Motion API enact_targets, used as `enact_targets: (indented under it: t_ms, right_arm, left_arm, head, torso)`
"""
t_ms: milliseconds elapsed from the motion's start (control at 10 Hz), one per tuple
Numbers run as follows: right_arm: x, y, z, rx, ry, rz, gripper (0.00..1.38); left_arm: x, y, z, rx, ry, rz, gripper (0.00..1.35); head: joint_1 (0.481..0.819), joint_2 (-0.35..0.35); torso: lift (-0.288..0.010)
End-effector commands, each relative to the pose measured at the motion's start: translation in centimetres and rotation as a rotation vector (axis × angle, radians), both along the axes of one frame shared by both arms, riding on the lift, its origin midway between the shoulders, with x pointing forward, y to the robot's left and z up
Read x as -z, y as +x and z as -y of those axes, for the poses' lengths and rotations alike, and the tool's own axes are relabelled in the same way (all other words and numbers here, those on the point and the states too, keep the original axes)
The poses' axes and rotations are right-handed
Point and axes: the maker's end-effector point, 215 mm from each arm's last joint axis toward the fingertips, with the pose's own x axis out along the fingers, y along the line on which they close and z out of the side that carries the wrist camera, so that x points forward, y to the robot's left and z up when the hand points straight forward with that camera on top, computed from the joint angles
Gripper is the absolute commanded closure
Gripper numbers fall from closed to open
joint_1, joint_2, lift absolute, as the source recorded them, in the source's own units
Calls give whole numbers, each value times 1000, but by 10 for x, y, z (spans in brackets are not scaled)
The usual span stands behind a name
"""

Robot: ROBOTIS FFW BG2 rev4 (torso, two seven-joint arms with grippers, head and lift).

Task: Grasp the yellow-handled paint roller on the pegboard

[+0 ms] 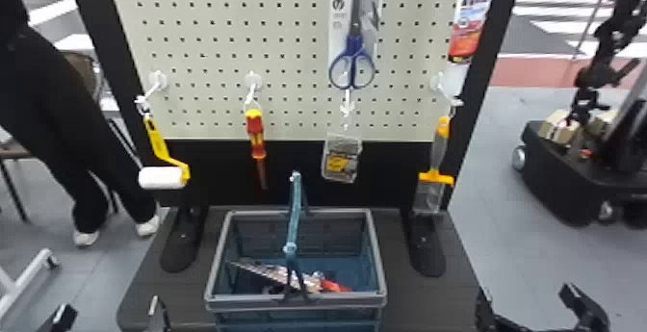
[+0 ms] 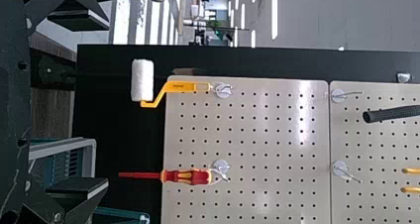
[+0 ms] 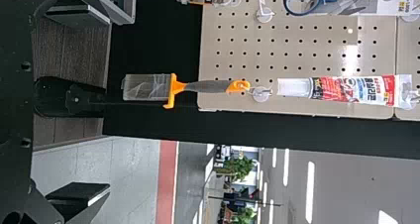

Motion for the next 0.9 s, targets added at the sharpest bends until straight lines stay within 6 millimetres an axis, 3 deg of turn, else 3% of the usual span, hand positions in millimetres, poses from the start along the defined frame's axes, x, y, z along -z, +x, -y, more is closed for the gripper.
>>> enact_targets:
  t_ms: [0, 600, 800]
  right_arm:
    - [-1, 1, 0, 0, 0, 3, 124]
    - [-1, 1, 0, 0, 0, 3, 124]
    - [-4, 1, 0, 0, 2, 8, 124]
  left_arm:
    - [0, 0, 1, 2, -2, -1, 183]
    - [-1, 3, -2, 10, 10, -2, 177]
    - [0, 21, -24, 72, 61, -21, 183]
  head:
    - [549, 0]
    - [549, 0]
    - [549, 0]
  torso:
    - [-100]
    - [-100]
    - [-100]
